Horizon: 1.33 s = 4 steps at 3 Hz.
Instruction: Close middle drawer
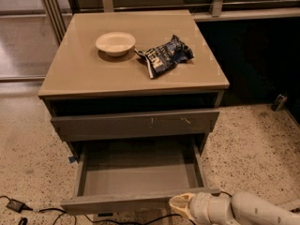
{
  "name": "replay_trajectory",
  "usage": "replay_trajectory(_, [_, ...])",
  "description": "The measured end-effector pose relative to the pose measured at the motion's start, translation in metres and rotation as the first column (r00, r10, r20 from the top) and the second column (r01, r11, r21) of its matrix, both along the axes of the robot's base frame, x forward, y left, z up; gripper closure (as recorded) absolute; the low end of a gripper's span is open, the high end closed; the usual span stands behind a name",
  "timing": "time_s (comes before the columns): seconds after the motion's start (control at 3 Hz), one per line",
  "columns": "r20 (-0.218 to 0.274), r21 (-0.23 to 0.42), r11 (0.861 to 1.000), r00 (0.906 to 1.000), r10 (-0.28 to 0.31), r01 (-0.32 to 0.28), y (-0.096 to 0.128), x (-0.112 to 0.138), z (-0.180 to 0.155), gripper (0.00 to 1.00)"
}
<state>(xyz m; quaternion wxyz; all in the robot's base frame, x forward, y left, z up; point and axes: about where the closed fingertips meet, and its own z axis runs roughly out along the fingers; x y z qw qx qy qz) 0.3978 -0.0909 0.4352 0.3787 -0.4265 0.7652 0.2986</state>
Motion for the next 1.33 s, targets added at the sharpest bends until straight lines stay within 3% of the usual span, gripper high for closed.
replay_trajectory(0.33, [0.0,0.0,1.0,1.0,0.0,0.0,0.0,0.0,0.0,0.27])
replay_trajectory(0.67, [0.048,-0.022,0.999,0.9985,0.026,-0.025,0.008,0.022,0.0,0.0])
replay_trajectory(1.0, [0.127,-0.079,0.994,0.9887,0.079,-0.07,0.026,0.079,0.005,1.0])
replay_trajectory(1.33, [0.181,-0.141,0.983,0.9729,0.143,-0.119,0.05,0.127,0.004,1.0])
